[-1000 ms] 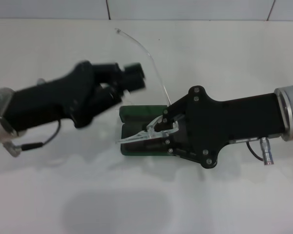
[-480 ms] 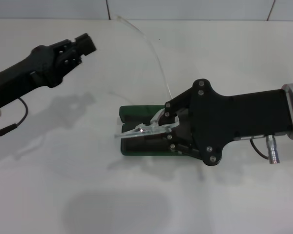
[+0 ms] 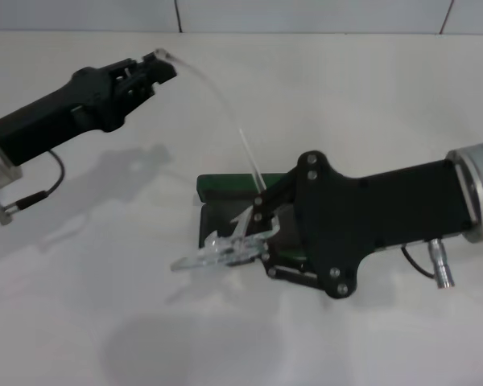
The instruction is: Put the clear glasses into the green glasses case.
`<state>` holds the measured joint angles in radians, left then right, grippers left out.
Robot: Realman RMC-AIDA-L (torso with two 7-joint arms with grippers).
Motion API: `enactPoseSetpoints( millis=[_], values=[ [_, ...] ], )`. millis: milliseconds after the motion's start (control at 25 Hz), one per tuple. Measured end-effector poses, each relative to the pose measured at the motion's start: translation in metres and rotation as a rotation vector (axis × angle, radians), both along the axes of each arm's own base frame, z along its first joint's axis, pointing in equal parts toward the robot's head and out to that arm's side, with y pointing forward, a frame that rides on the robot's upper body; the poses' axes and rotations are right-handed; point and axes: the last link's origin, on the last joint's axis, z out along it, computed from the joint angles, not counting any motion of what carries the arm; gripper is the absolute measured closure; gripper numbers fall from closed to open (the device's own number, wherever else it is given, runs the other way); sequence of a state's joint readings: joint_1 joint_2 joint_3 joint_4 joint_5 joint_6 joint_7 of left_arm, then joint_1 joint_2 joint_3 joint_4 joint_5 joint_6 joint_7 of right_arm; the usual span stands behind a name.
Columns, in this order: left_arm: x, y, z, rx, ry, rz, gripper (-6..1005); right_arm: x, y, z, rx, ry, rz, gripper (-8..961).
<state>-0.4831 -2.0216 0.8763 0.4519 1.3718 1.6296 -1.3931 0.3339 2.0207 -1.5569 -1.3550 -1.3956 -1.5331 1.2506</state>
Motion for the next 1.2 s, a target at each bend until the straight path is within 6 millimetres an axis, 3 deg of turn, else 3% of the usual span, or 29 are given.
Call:
enactPoseSetpoints(
  millis=[400,1200],
  values=[
    [0.028,0.004,-0.011,-0.054,-0.048,-0.083,843,0.001,0.003,-0.008,-0.012,0.023,0.01,838],
    [0.04,-0.019,-0.008,-0.106,-0.109,-0.241,843,0.002,0.018,-0.014,0.006,0.052,-0.003,837]
  ],
)
